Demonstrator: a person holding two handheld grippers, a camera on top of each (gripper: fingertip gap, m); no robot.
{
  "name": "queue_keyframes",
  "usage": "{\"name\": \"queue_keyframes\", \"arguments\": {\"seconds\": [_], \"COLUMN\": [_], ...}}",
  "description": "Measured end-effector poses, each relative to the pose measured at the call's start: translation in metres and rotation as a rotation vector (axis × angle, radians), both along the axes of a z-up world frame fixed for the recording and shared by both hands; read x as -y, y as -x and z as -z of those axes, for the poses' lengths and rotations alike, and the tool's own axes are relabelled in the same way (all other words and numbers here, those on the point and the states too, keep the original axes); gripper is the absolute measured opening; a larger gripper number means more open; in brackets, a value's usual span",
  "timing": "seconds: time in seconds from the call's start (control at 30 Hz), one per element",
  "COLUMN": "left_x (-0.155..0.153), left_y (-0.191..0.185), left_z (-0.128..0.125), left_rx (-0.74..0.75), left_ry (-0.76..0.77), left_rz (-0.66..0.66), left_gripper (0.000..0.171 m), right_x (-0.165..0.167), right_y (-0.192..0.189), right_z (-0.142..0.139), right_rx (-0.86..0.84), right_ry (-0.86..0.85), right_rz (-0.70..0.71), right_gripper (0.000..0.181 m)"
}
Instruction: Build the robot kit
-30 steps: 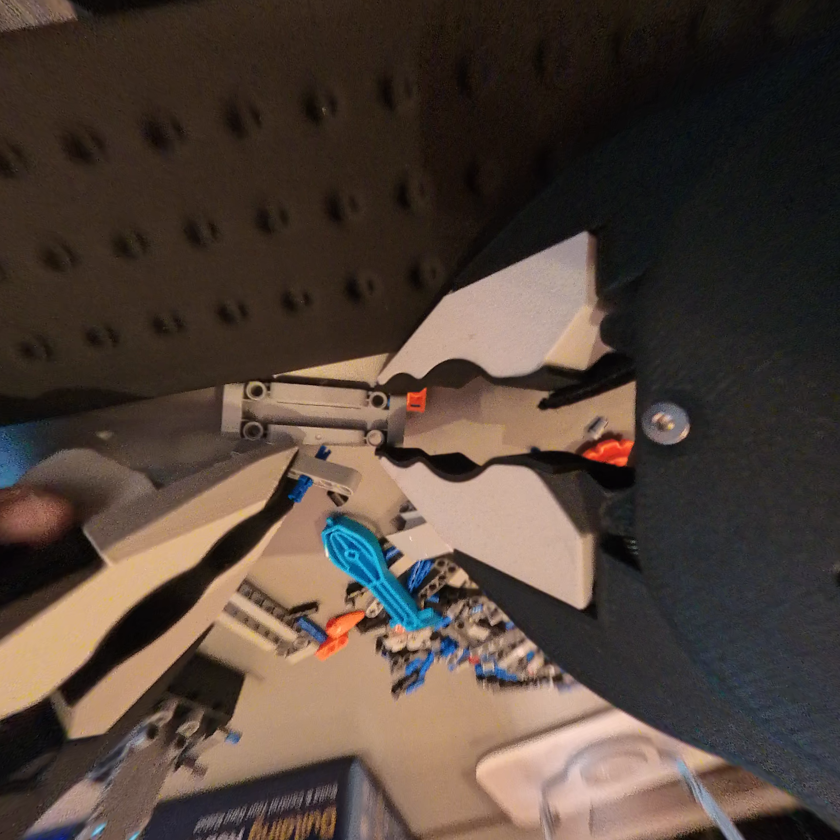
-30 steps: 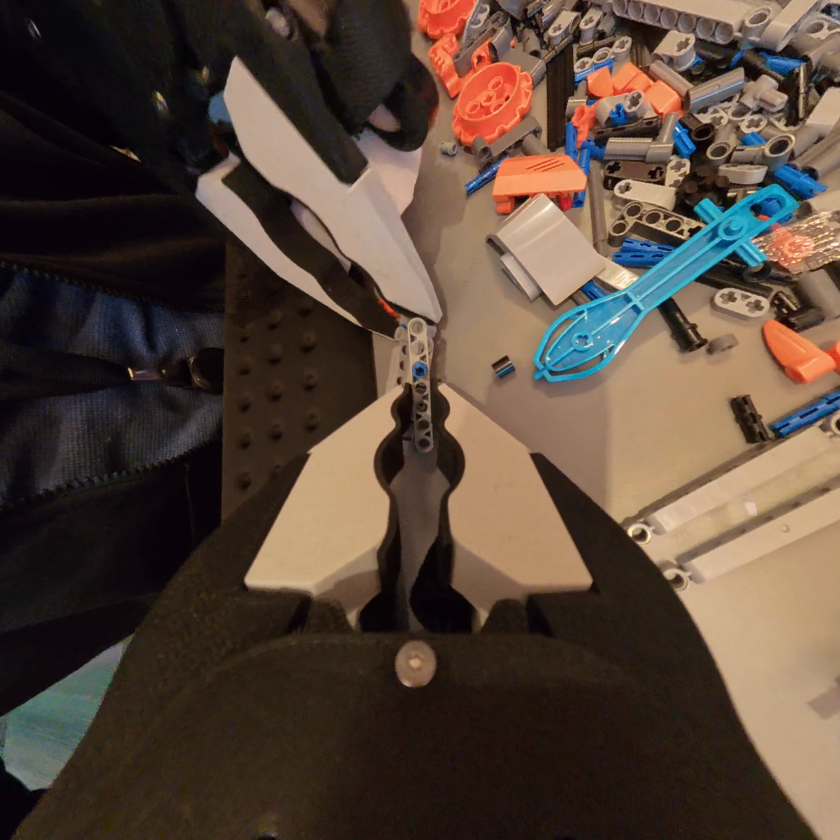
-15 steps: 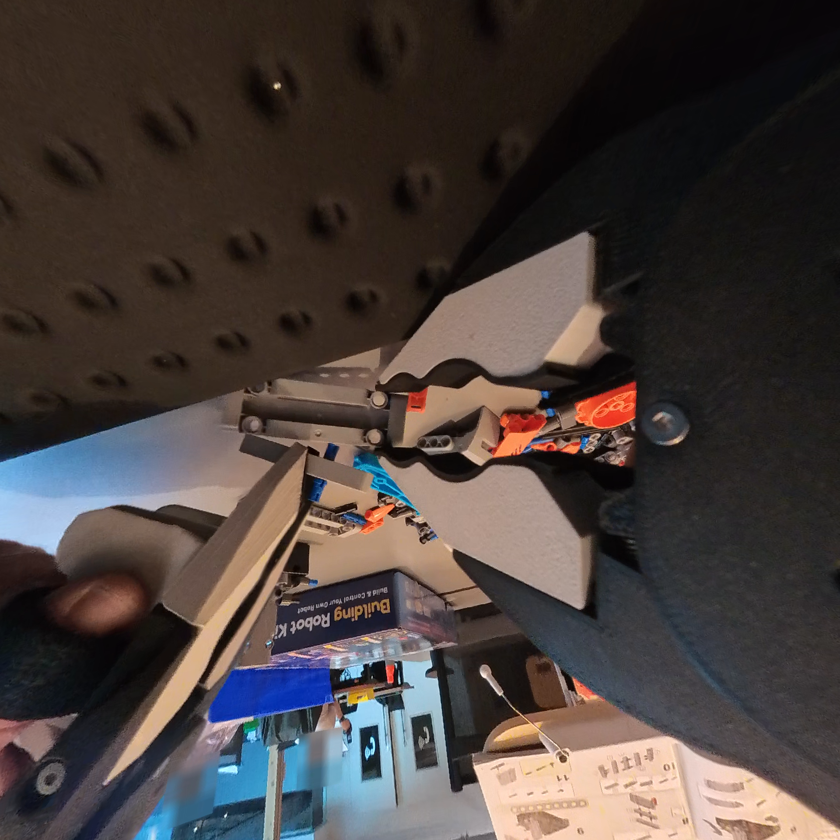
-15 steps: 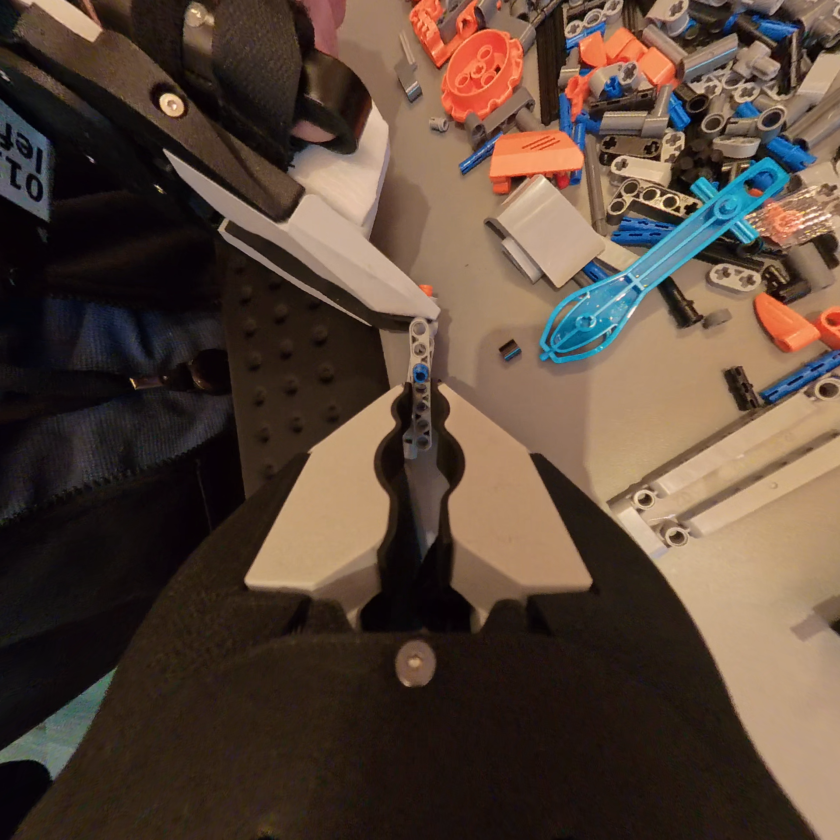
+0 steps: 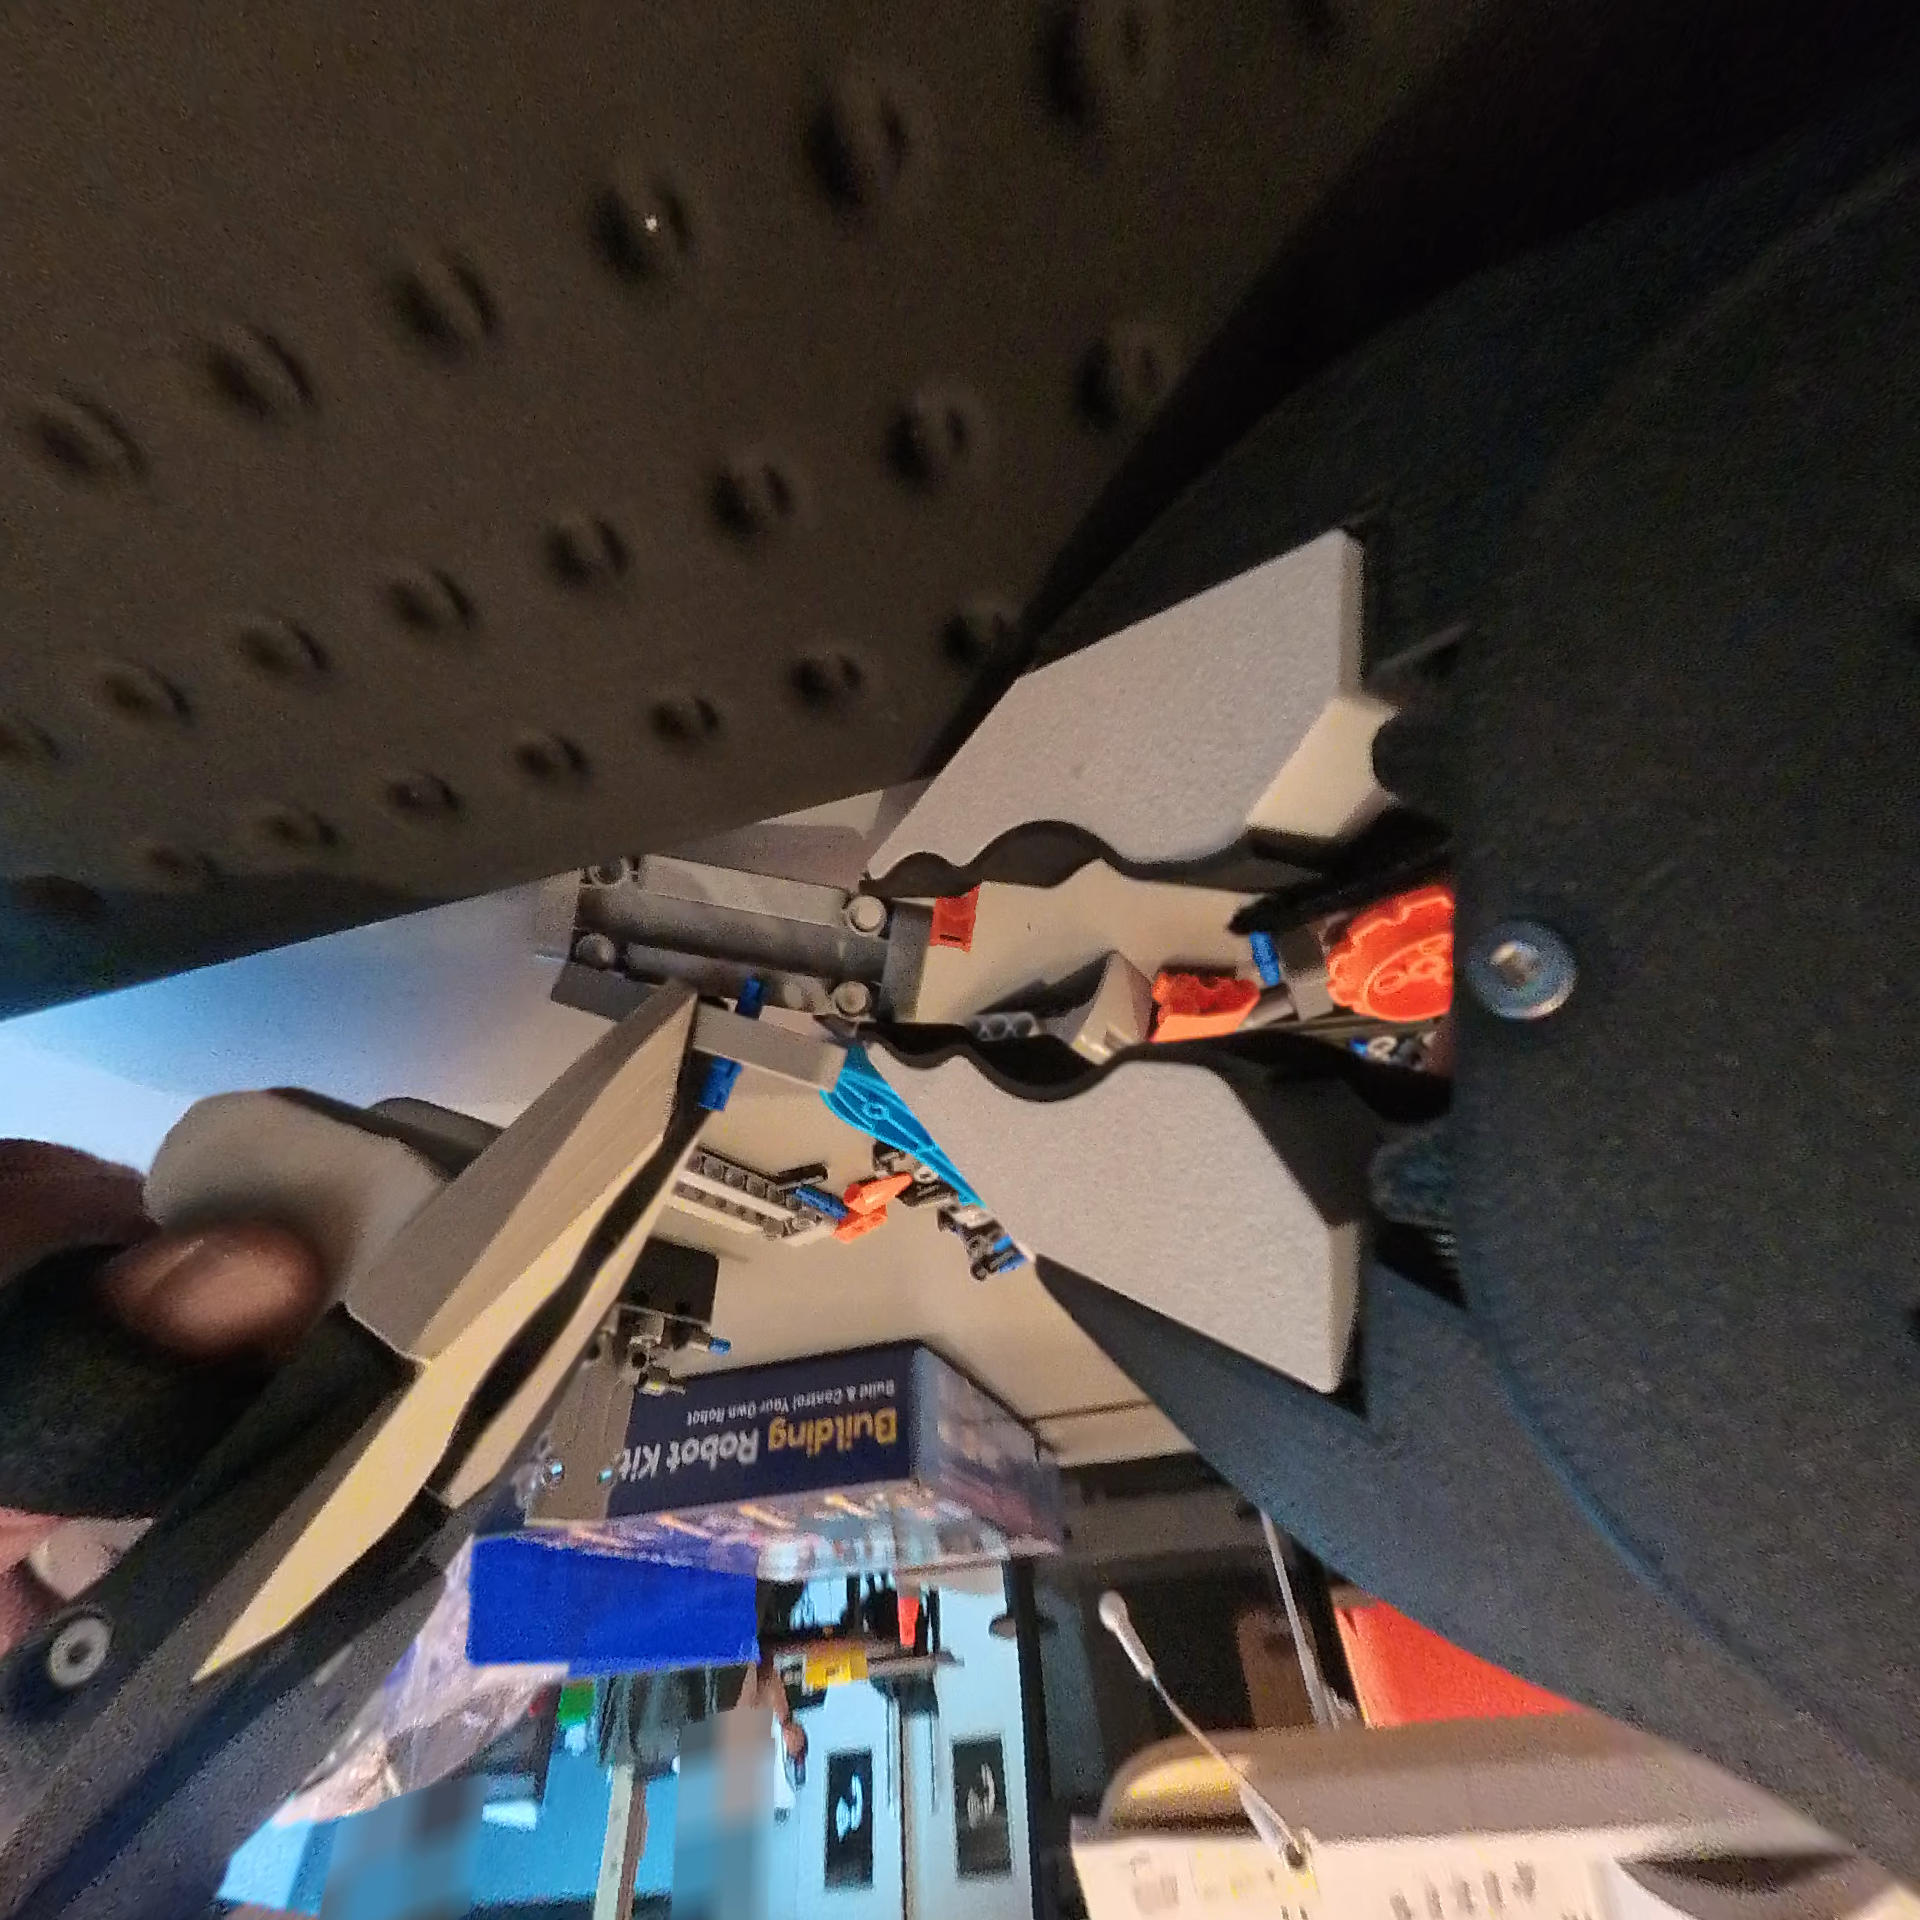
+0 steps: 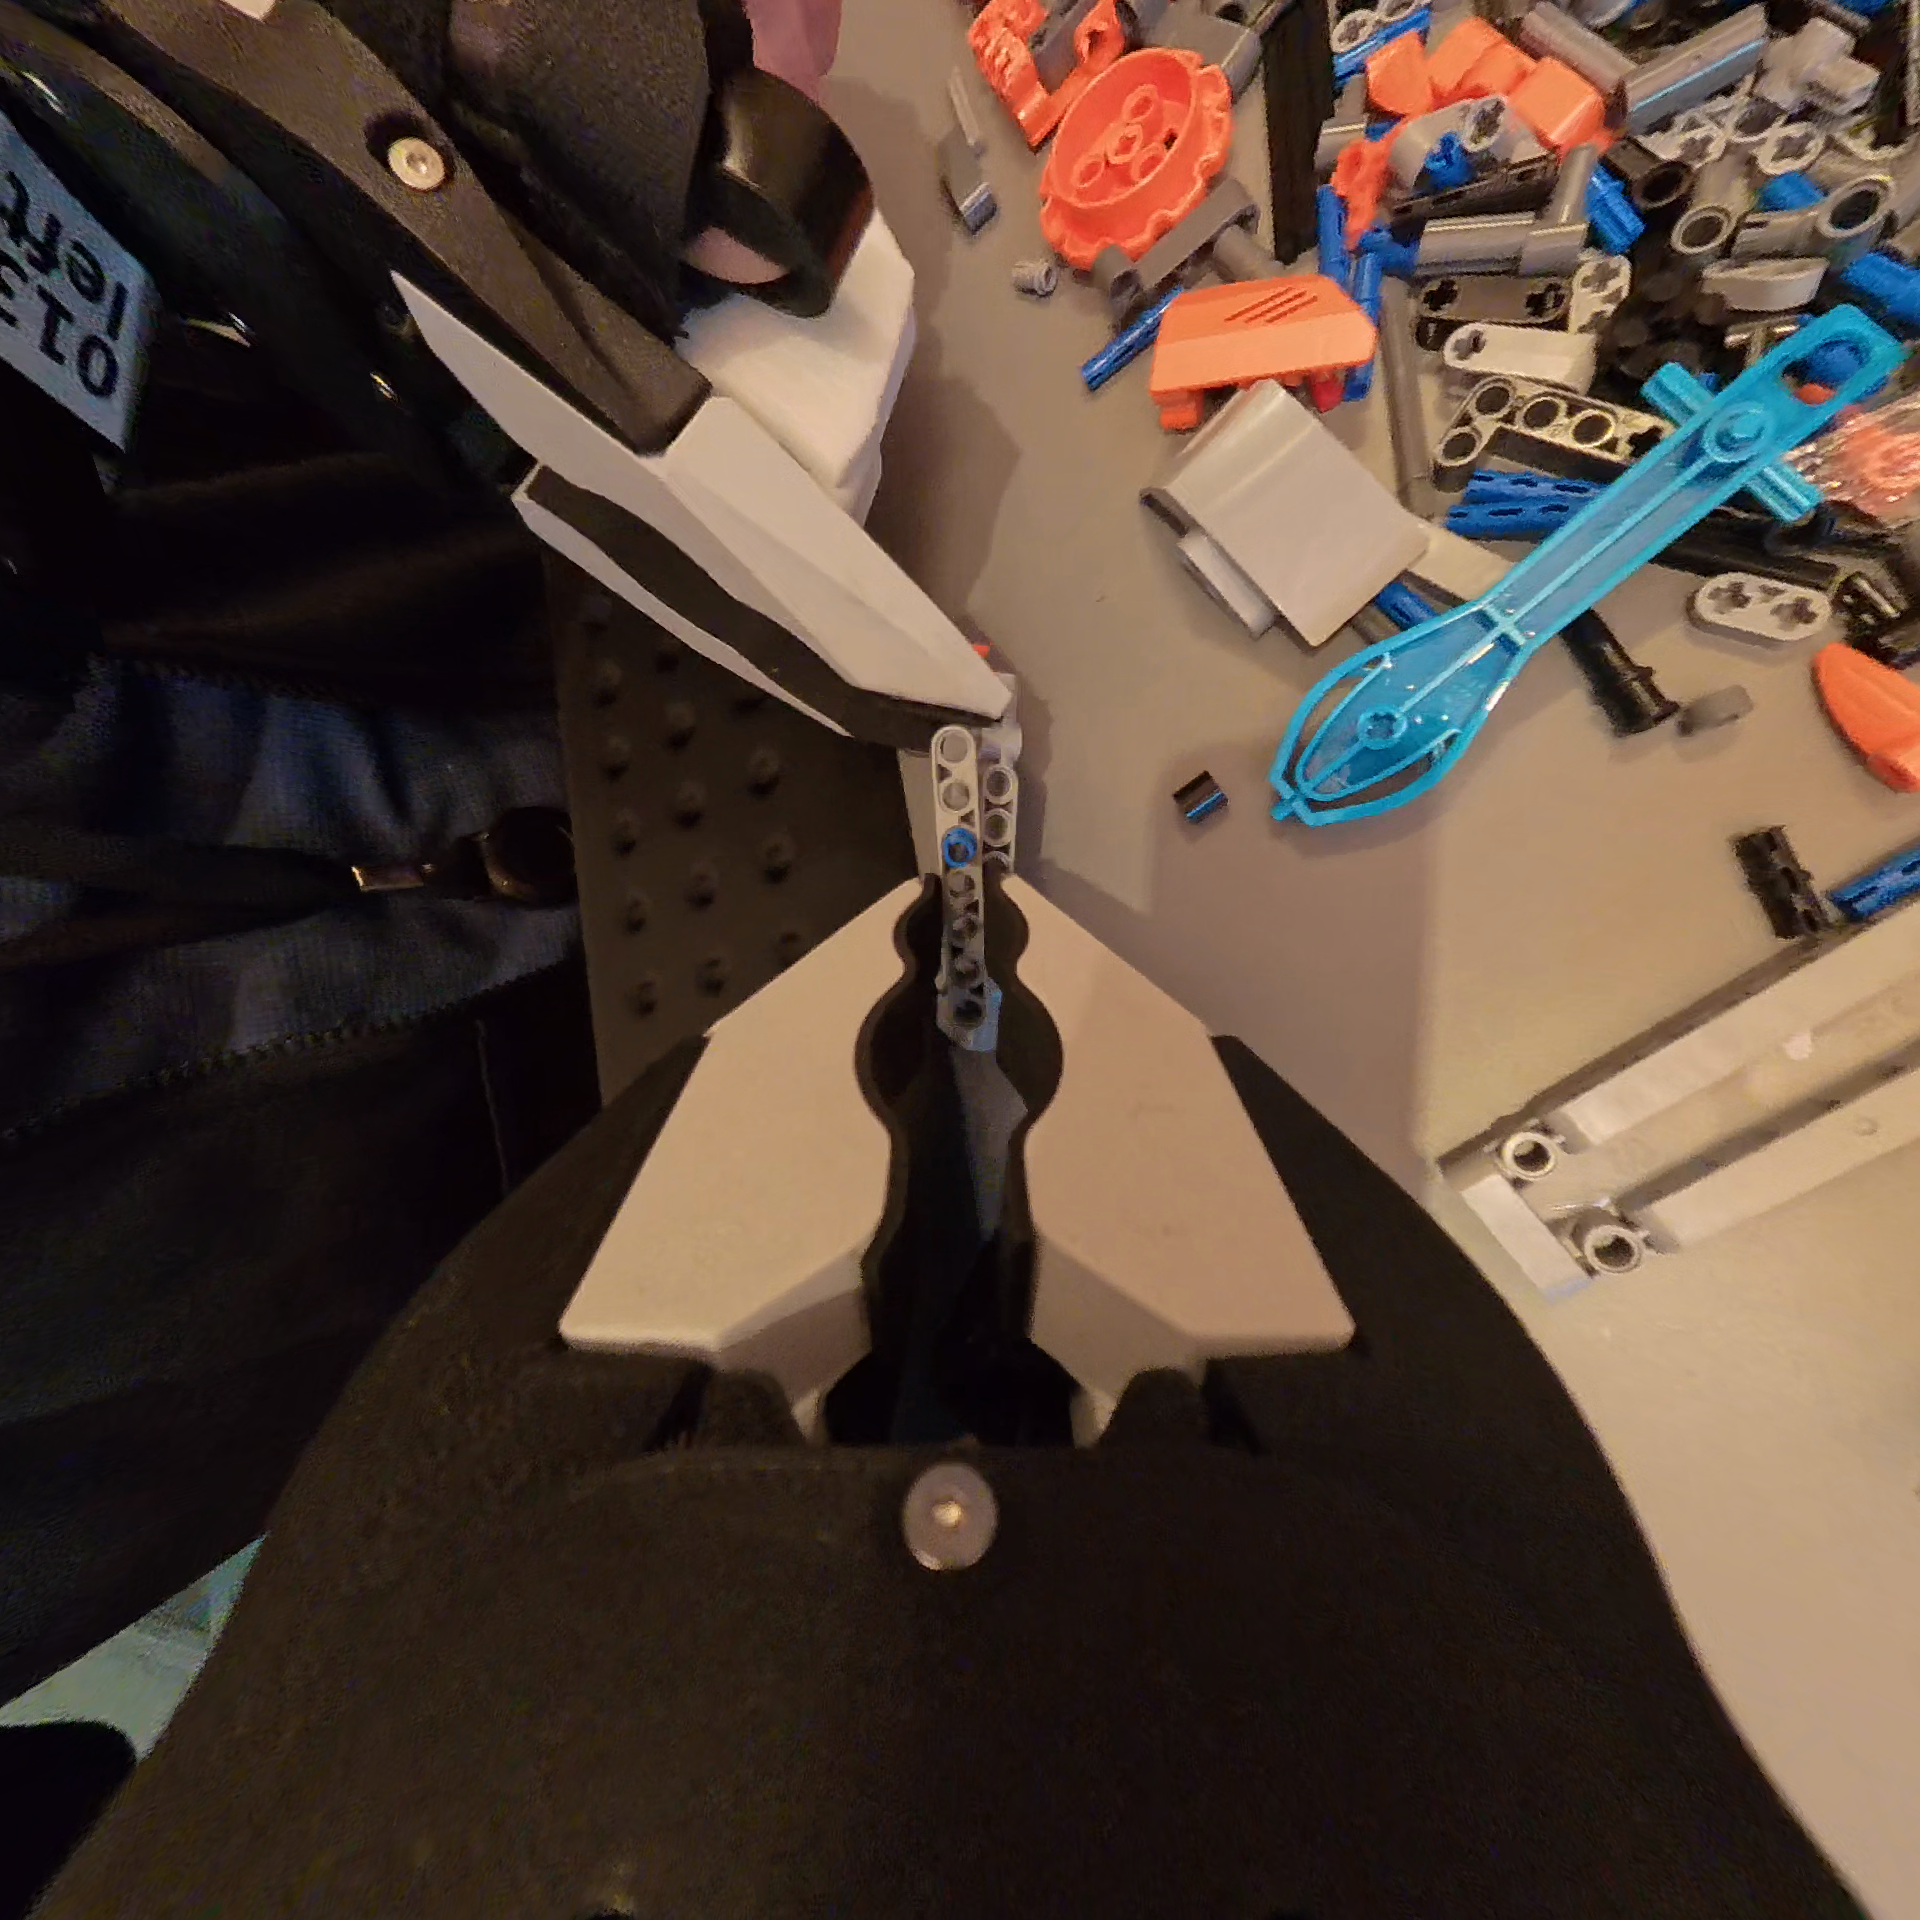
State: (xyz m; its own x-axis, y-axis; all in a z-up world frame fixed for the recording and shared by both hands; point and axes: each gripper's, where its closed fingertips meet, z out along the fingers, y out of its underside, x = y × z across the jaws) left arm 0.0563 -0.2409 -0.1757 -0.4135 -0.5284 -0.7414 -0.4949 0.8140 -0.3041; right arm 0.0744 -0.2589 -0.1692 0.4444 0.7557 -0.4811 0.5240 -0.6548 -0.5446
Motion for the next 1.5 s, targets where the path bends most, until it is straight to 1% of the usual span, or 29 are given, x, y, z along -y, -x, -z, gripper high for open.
{"name": "queue_keyframes", "arguments": {"seconds": [0.07,0.2,0.33,0.37,0.5,0.77,0.97,1.17,1.37,1.5], "left_x": [0.002,0.004,0.007,0.008,0.008,0.008,0.009,0.009,0.009,0.009], "left_y": [0.001,0.001,0.000,0.000,-0.001,-0.002,-0.002,-0.002,-0.002,-0.002], "left_z": [0.001,-0.001,-0.005,-0.006,-0.005,-0.004,-0.005,-0.005,-0.003,-0.003], "left_rx": [-0.012,-0.001,0.022,0.026,0.024,0.023,0.031,0.036,0.034,0.034], "left_ry": [0.038,-0.048,-0.066,-0.075,-0.090,-0.116,-0.134,-0.138,-0.131,-0.139], "left_rz": [0.006,0.035,0.059,0.068,0.071,0.078,0.080,0.083,0.081,0.081], "left_gripper": [0.022,0.021,0.020,0.020,0.020,0.020,0.019,0.019,0.019,0.019], "right_x": [0.000,0.001,-0.010,-0.008,-0.002,0.000,0.002,0.004,0.004,0.004], "right_y": [0.001,0.001,-0.011,-0.011,-0.005,-0.004,-0.005,-0.006,-0.008,-0.009], "right_z": [0.001,-0.002,-0.009,-0.010,-0.004,0.000,0.000,0.001,0.004,0.005], "right_rx": [-0.015,-0.061,-0.110,-0.130,-0.115,-0.016,0.059,0.171,0.317,0.376], "right_ry": [0.000,0.025,0.033,0.054,0.087,0.095,0.134,0.158,0.193,0.233], "right_rz": [0.000,0.002,0.058,0.047,0.003,-0.046,-0.131,-0.262,-0.406,-0.485], "right_gripper": [0.006,0.006,0.006,0.006,0.006,0.006,0.006,0.005,0.005,0.004]}}
